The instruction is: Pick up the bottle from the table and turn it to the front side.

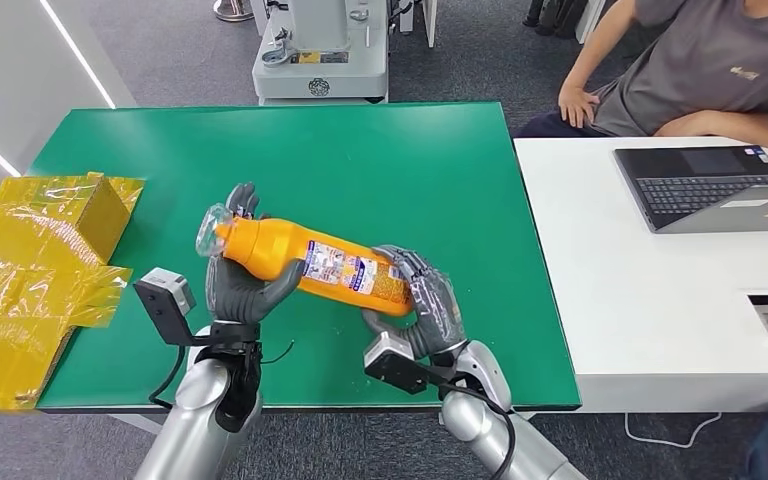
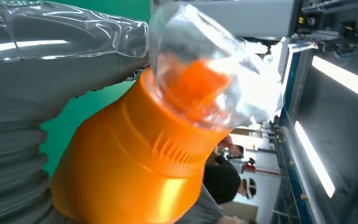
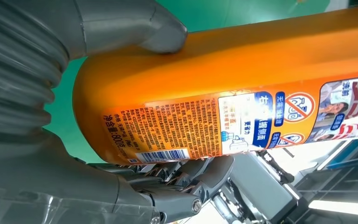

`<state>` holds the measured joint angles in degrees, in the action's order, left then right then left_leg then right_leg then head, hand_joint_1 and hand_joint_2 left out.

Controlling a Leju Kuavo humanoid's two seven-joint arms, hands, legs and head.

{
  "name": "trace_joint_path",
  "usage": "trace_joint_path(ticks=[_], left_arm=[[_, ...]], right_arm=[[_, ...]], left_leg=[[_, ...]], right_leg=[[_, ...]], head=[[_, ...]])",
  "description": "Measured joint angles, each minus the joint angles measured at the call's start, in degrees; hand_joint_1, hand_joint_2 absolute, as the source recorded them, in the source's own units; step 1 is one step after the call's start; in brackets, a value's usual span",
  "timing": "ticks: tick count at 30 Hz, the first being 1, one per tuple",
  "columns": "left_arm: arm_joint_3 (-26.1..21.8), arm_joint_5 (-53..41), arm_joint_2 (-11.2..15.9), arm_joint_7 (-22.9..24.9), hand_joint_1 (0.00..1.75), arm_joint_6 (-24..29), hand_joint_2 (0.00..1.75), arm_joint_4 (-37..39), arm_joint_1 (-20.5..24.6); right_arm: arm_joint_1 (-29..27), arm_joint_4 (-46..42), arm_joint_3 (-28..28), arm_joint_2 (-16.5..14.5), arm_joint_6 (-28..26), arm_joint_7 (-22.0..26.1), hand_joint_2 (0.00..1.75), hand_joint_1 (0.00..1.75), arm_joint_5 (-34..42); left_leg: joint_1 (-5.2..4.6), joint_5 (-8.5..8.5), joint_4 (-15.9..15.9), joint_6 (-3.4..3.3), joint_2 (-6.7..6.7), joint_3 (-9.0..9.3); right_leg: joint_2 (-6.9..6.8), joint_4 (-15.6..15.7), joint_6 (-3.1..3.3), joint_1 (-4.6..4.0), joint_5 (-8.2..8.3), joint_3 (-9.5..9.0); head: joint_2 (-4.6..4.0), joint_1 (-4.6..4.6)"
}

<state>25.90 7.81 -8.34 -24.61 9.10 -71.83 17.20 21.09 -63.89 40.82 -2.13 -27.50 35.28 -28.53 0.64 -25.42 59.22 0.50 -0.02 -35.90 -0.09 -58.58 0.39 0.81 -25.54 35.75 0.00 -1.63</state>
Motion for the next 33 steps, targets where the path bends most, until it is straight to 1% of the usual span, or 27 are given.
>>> trace_joint_path(ticks=[6, 14, 19, 20, 21, 23, 24, 25, 33], left_arm=[[0.0, 0.1, 0.3, 1.3, 0.00, -2.4, 1.75, -1.3, 2.1], [0.0, 0.2, 0.3, 1.5, 0.01, -2.7, 1.75, -1.7, 2.3], [0.0, 1.3, 0.3, 2.5, 0.00, -4.8, 1.75, -1.7, 2.8], [0.1, 1.6, 0.3, 2.7, 0.31, -5.1, 1.75, -1.7, 2.9], [0.1, 1.7, 0.3, 2.8, 0.69, -5.4, 1.75, -1.7, 2.9], [0.3, 1.9, 0.3, 2.8, 1.57, -5.6, 1.75, -1.7, 3.1], [0.3, 1.9, 0.3, 2.8, 1.69, -5.7, 1.75, -1.7, 3.1], [0.4, 1.9, 0.3, 2.8, 1.75, -5.8, 1.75, -1.7, 3.1], [0.8, 1.9, 0.2, 2.8, 1.75, -6.4, 1.75, -1.7, 3.2]], right_arm=[[0.1, -0.5, 0.0, 0.0, 0.0, -0.2, 1.75, 1.75, -0.2], [0.1, -0.8, 0.0, 0.0, 0.2, -0.3, 1.75, 1.75, -0.3], [0.0, -1.2, -0.1, 0.0, -1.0, -1.3, 1.75, 1.75, -2.9], [0.0, -1.2, -0.1, 0.0, -1.3, -1.5, 1.75, 1.75, -3.6], [0.0, -1.2, -0.2, 0.0, -1.5, -1.7, 1.75, 1.75, -4.3], [0.0, -1.2, -0.3, 0.0, -1.8, -1.9, 1.75, 1.75, -5.0], [-0.1, -1.2, -0.4, 0.0, -2.0, -2.0, 1.75, 1.75, -5.2], [-0.1, -1.2, -0.4, 0.0, -2.0, -2.0, 1.75, 1.75, -5.3], [-0.6, -1.2, -1.0, 0.0, -3.0, -2.3, 1.75, 1.75, -6.6]], left_leg=[[0.00, 0.00, 0.0, 0.00, -0.01, 0.01], [0.00, 0.00, 0.0, 0.00, -0.01, 0.01], [0.00, 0.00, 0.0, 0.00, -0.01, 0.01], [0.00, 0.00, 0.0, 0.00, -0.01, 0.01], [0.00, 0.00, 0.0, 0.00, -0.01, 0.01], [0.00, 0.00, 0.0, 0.00, -0.01, 0.01], [0.00, 0.00, 0.0, 0.00, -0.01, 0.01], [0.00, 0.00, 0.0, 0.00, -0.01, 0.01], [0.00, 0.00, 0.0, 0.00, -0.01, 0.01]], right_leg=[[0.02, 0.0, 0.00, 0.00, 0.00, 0.00], [0.02, 0.0, 0.00, 0.00, 0.00, 0.00], [0.02, 0.0, 0.00, 0.00, 0.00, 0.01], [0.02, 0.0, 0.00, 0.00, 0.00, 0.01], [0.03, 0.0, 0.00, 0.00, 0.00, 0.01], [0.03, 0.0, 0.00, 0.00, 0.00, 0.01], [0.03, 0.0, 0.00, 0.00, 0.00, 0.01], [0.03, 0.0, 0.00, 0.00, 0.00, 0.01], [0.03, 0.0, 0.00, 0.00, 0.00, 0.02]], head=[[0.00, 0.00], [0.00, -0.01], [0.00, -0.01], [0.00, -0.01], [0.00, 0.00], [0.00, 0.01], [0.00, 0.01], [0.00, 0.00], [0.00, -0.01]])
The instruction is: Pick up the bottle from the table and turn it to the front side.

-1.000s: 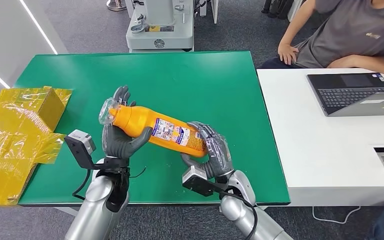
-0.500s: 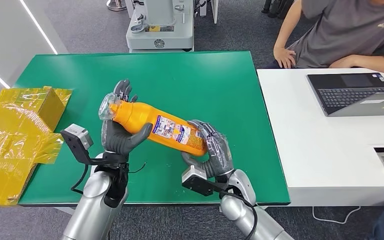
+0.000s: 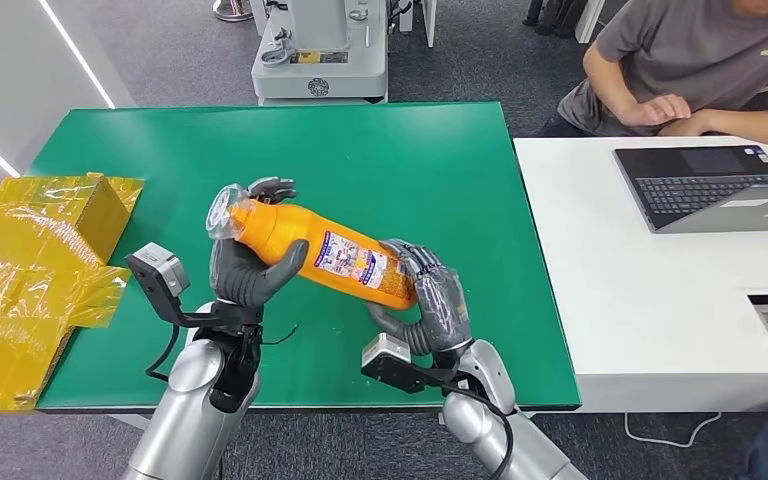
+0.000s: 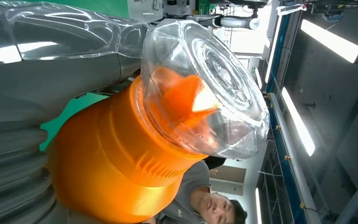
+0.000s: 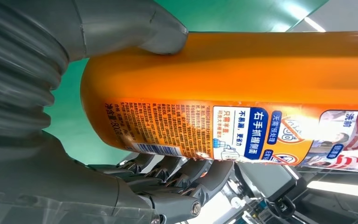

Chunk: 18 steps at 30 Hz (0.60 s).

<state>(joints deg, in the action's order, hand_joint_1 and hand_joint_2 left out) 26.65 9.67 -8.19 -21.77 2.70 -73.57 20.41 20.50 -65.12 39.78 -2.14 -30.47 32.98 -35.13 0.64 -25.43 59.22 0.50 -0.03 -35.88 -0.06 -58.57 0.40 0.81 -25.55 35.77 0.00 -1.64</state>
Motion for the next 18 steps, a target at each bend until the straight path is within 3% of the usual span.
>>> trace_joint_path(ticks=[18], left_arm=[[0.7, -0.9, -0.3, 0.2, 1.75, -0.8, 1.75, 0.0, 0.9]], right_arm=[[-2.3, -2.2, -1.2, 0.1, -0.3, -1.0, 1.75, 1.75, -2.4]], left_leg=[[0.00, 0.00, 0.0, 0.00, -0.01, 0.00]], right_leg=[[0.01, 0.0, 0.00, 0.00, 0.00, 0.01]], head=[[0.00, 0.01]])
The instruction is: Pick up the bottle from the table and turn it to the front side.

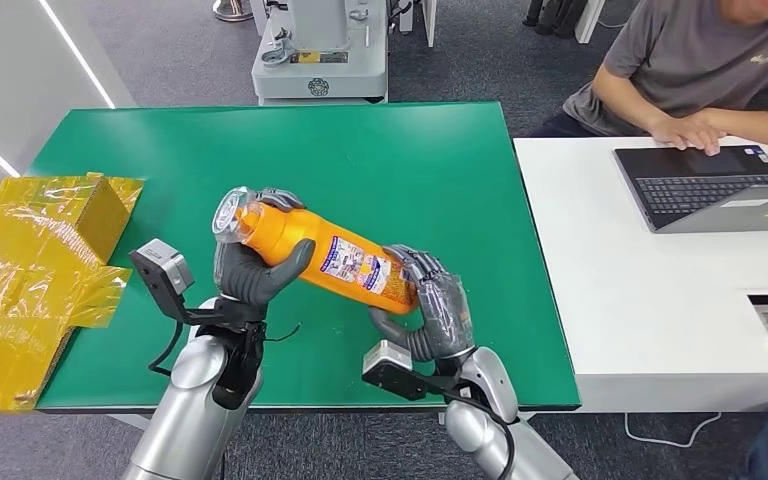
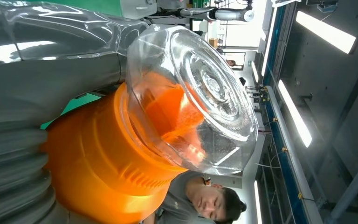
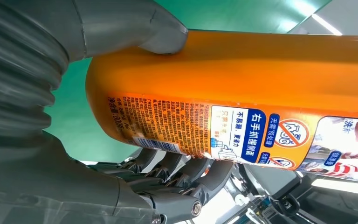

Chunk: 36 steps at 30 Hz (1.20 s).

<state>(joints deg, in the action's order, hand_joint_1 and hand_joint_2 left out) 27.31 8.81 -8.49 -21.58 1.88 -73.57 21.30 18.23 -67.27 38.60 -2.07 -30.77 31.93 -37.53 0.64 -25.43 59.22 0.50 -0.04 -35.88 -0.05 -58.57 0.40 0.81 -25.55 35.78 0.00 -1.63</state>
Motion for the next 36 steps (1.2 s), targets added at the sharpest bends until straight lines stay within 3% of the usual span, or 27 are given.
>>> trace_joint_path(ticks=[2, 3, 6, 8, 11, 36], left_arm=[[0.1, -0.1, -0.1, 0.0, 1.75, 0.1, 1.75, 0.0, 0.1], [0.2, -0.1, -0.1, 0.0, 1.75, 0.2, 1.75, 0.0, 0.1], [0.4, 0.0, -0.1, 0.0, 1.75, 0.5, 1.75, 0.0, 0.2], [0.5, 0.0, -0.2, -0.1, 1.75, 1.0, 1.75, 0.0, 0.3], [0.5, 0.0, 0.0, -0.2, 1.75, 1.9, 1.75, 0.0, 0.7], [-0.3, -2.3, 1.0, -1.3, 1.75, 8.0, 1.75, -0.4, 1.9]], right_arm=[[-0.3, -0.5, -0.2, 0.1, 0.0, -0.1, 1.75, 1.70, -0.1], [-0.5, -0.7, -0.3, 0.1, 0.0, -0.2, 1.75, 1.49, -0.1], [-0.8, -1.2, -0.5, 0.1, -0.1, -0.2, 1.75, 0.40, 0.0], [-1.1, -1.6, -0.5, 0.1, -0.3, -0.2, 1.75, 0.12, 0.0], [-1.6, -2.3, -0.5, 0.1, -0.5, -0.1, 1.75, 0.00, 0.1], [-3.2, -7.1, -0.5, 0.2, -2.0, 0.3, 1.75, 0.00, 3.3]], left_leg=[[0.00, 0.00, 0.0, 0.00, 0.00, 0.00], [0.00, 0.00, 0.0, 0.00, 0.00, 0.00], [0.00, 0.00, 0.0, 0.00, 0.00, 0.00], [0.00, 0.00, 0.0, 0.00, 0.00, 0.00], [0.00, 0.00, 0.0, 0.00, 0.00, 0.00], [0.00, 0.00, 0.0, 0.00, 0.00, -0.01]], right_leg=[[0.00, 0.0, 0.00, 0.00, 0.00, 0.00], [0.00, 0.0, 0.00, 0.00, 0.00, 0.00], [0.00, 0.0, 0.00, 0.00, 0.00, 0.00], [0.00, 0.0, 0.00, 0.00, 0.00, 0.00], [-0.01, 0.0, 0.00, 0.00, 0.00, 0.00], [-0.01, 0.0, 0.01, 0.00, 0.00, 0.00]], head=[[0.00, 0.00], [0.00, -0.01], [0.00, -0.01], [0.00, 0.00], [0.00, -0.01], [0.00, -0.01]])
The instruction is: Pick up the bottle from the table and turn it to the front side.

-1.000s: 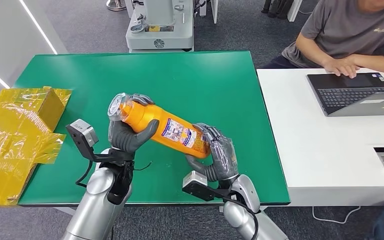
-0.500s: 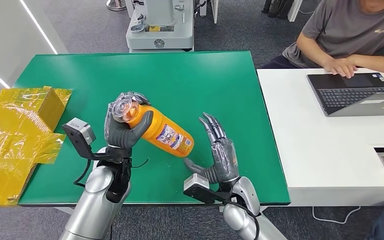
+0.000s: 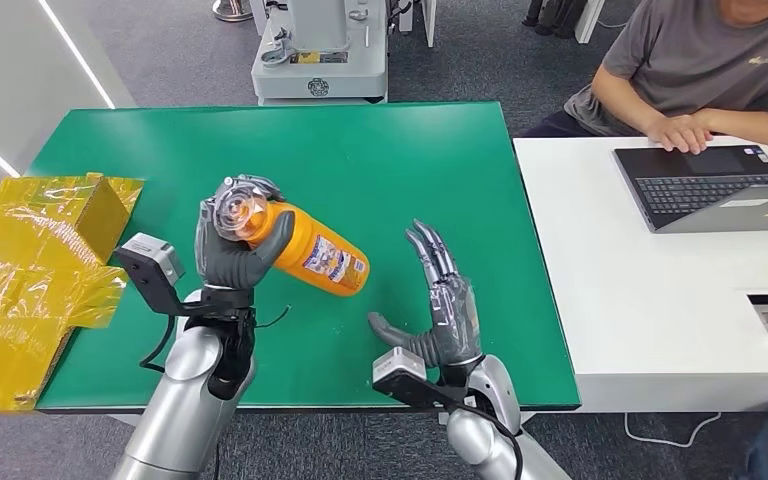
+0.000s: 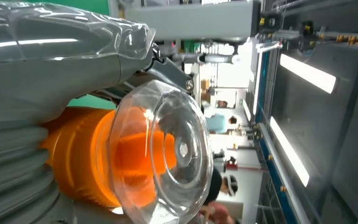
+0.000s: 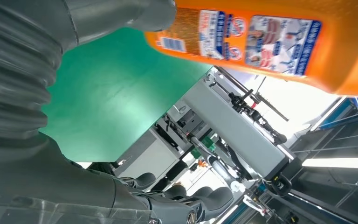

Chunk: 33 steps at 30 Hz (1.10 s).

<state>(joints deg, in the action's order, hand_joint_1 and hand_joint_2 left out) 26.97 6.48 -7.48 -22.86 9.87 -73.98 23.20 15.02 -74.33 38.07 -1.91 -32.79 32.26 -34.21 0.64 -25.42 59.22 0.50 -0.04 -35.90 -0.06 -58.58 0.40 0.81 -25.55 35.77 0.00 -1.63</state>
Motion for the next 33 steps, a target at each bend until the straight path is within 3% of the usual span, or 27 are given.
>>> trace_joint_path(ticks=[8, 19, 33], left_arm=[[-2.8, -6.0, 1.6, -0.5, 1.75, 5.6, 1.75, -2.7, 0.6], [-8.0, -25.2, 7.2, 0.8, 1.75, 19.0, 1.75, -6.0, 2.0], [-10.1, -40.5, 13.9, 5.0, 1.75, 22.5, 1.75, -3.2, 5.8]], right_arm=[[-1.0, -1.6, 0.0, 0.0, 0.0, 0.0, 1.75, 0.00, 0.0], [-3.4, -3.8, -1.0, 0.4, 0.0, -0.4, 1.75, 0.00, -0.2], [-6.1, -4.6, -2.1, 0.7, -0.1, -0.5, 1.75, 0.00, -0.8]], left_leg=[[0.00, 0.00, 0.0, 0.00, 0.00, 0.00], [0.02, 0.00, 0.0, 0.01, -0.01, 0.01], [0.02, 0.01, 0.0, 0.01, -0.01, 0.02]], right_leg=[[0.00, 0.0, 0.00, 0.00, 0.00, 0.00], [0.01, 0.0, 0.03, -0.02, -0.02, 0.00], [-0.02, 0.0, 0.03, -0.02, -0.02, 0.00]], head=[[0.01, 0.00], [0.00, -0.01], [0.00, 0.01]])
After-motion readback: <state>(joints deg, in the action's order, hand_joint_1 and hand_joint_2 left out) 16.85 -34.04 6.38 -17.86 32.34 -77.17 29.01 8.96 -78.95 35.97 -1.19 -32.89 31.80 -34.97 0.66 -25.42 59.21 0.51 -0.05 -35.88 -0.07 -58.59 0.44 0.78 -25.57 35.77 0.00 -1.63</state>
